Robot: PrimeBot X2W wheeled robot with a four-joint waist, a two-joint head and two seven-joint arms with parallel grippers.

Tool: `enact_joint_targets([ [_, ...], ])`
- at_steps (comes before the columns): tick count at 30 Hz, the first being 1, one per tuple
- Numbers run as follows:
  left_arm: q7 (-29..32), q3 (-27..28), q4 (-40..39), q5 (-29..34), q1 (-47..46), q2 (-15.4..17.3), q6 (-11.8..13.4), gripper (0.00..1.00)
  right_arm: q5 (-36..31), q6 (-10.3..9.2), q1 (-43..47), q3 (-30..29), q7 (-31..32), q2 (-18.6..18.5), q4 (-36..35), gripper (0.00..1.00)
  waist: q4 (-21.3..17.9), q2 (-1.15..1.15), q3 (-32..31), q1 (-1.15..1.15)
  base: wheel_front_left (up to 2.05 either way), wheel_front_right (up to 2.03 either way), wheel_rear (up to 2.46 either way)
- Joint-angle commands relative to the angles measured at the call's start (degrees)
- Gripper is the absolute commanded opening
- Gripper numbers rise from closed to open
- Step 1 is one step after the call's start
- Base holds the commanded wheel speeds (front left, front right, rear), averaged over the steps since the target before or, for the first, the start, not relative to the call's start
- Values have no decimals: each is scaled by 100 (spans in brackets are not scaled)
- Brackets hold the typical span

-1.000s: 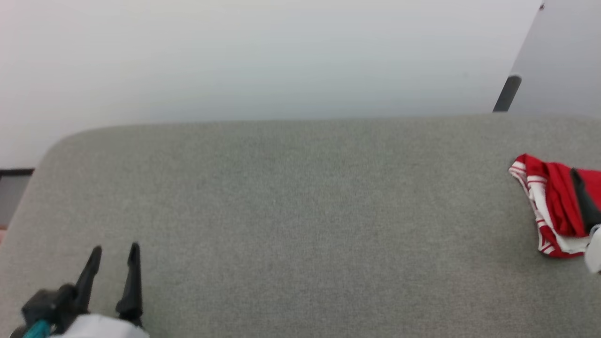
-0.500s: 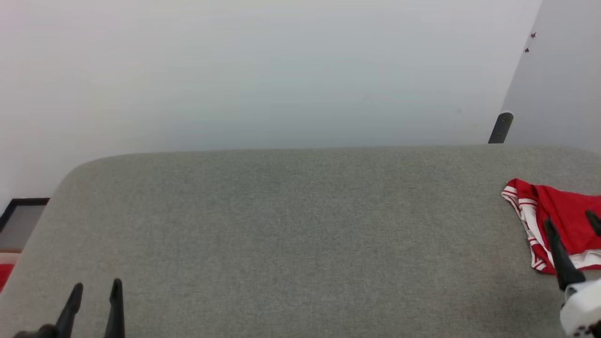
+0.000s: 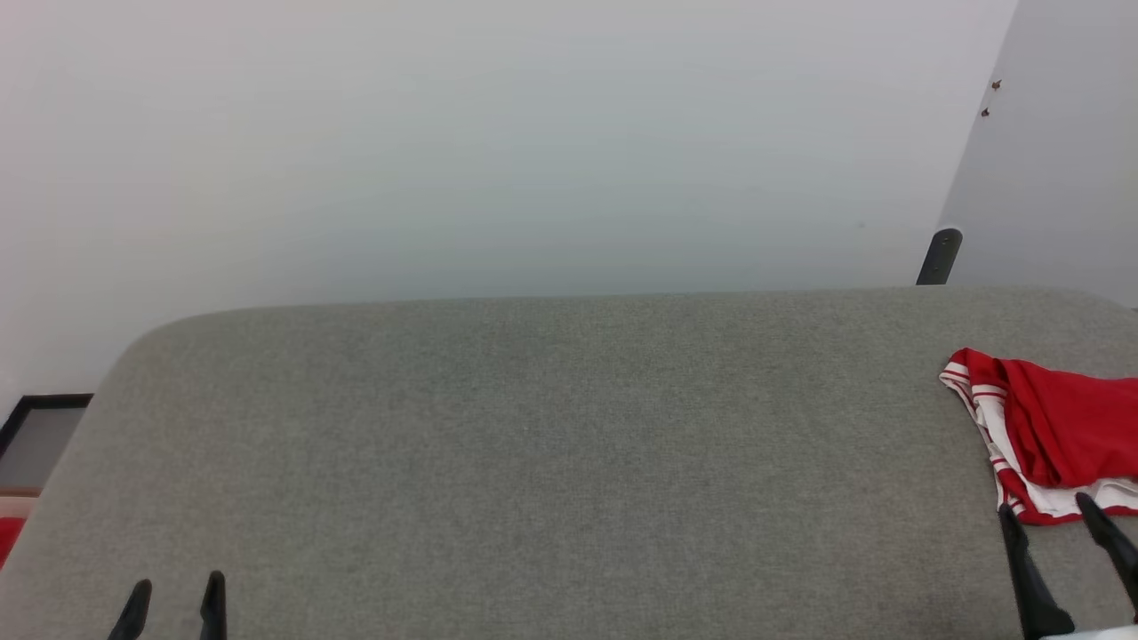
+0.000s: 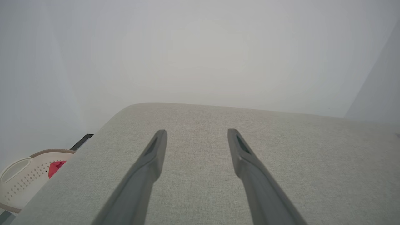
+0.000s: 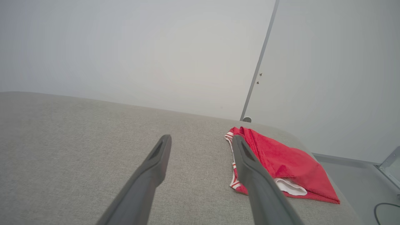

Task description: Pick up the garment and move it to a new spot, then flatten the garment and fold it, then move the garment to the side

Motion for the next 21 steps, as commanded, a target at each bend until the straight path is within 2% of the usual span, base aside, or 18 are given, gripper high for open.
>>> enact_joint_targets([
  [1,-22,29,19,68,53,-11,-35,100,-18,-6,86,11,-22,53,-52,100,-2,0,-7,0,0,0,0],
  [7,-22,106,41,79,57,-85,-105,100,-111,-6,297,81,39,214,-201,100,-5,0,-15,0,0,0,0],
  [18,-23,121,9,270,37,-169,-151,100,-84,-6,332,173,38,221,-243,100,-8,0,-29,0,0,0,0],
  [19,1,112,9,261,15,-163,-152,0,-90,0,287,154,36,210,-214,0,-9,0,-30,0,0,0,0],
  [21,20,78,95,241,15,-247,-153,0,-72,0,305,157,42,245,-119,0,-9,0,-29,0,0,0,0],
])
